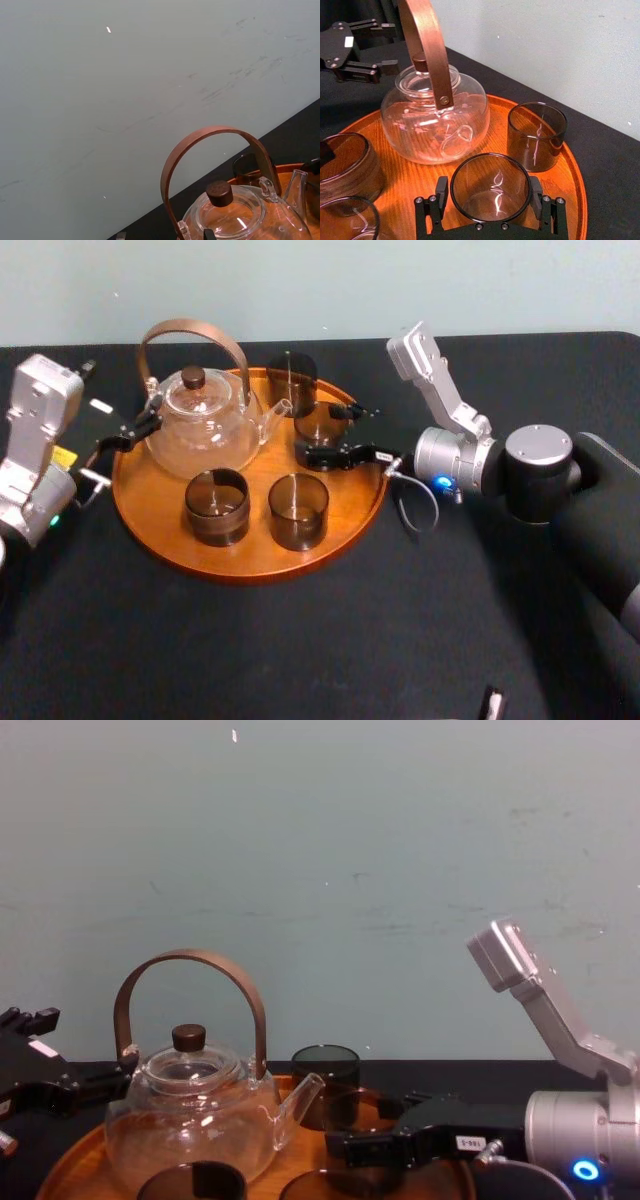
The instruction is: Pick up the glass from the table and place it on the tray.
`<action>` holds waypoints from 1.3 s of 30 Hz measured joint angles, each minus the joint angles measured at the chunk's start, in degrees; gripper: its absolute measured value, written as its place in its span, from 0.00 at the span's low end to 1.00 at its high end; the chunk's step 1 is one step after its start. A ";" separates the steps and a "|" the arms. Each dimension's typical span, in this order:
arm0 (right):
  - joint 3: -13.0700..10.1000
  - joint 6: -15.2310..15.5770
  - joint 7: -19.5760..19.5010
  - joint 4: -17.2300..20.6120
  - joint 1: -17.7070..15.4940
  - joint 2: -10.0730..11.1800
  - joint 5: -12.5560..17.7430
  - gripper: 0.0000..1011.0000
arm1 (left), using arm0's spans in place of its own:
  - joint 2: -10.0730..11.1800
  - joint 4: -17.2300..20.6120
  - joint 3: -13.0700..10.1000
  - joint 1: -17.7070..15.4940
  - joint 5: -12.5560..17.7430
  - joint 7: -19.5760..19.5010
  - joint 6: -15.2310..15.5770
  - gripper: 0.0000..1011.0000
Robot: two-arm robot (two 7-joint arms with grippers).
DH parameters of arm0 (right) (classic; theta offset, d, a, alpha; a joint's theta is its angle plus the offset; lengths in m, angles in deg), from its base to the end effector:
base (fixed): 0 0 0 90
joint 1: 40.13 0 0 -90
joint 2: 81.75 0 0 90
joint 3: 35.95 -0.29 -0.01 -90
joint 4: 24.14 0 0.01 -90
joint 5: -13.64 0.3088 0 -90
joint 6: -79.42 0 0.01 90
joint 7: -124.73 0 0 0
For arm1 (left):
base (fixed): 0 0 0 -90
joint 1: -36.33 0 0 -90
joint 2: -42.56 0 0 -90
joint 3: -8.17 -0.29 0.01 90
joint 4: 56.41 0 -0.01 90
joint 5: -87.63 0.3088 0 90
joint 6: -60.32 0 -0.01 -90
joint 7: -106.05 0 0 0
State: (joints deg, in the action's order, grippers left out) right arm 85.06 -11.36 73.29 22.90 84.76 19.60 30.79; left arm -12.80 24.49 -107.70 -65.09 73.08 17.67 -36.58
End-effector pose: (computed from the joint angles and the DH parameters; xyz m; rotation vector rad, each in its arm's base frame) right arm 0.4686 0.0182 -0.3174 -0.2709 0.1142 -0.6256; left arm 0.3580 0.0826 -0.3024 0.3046 -0.2847 1.2478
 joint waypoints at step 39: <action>-7.92 6.79 -13.93 35.21 -22.64 15.73 4.28 0.99 | 0.00 0.00 0.00 0.00 0.00 0.00 0.00 0.99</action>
State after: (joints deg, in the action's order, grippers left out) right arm 77.14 -4.57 59.36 58.11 62.11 35.32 35.07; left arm -12.80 24.49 -107.70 -65.10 73.08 17.67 -36.58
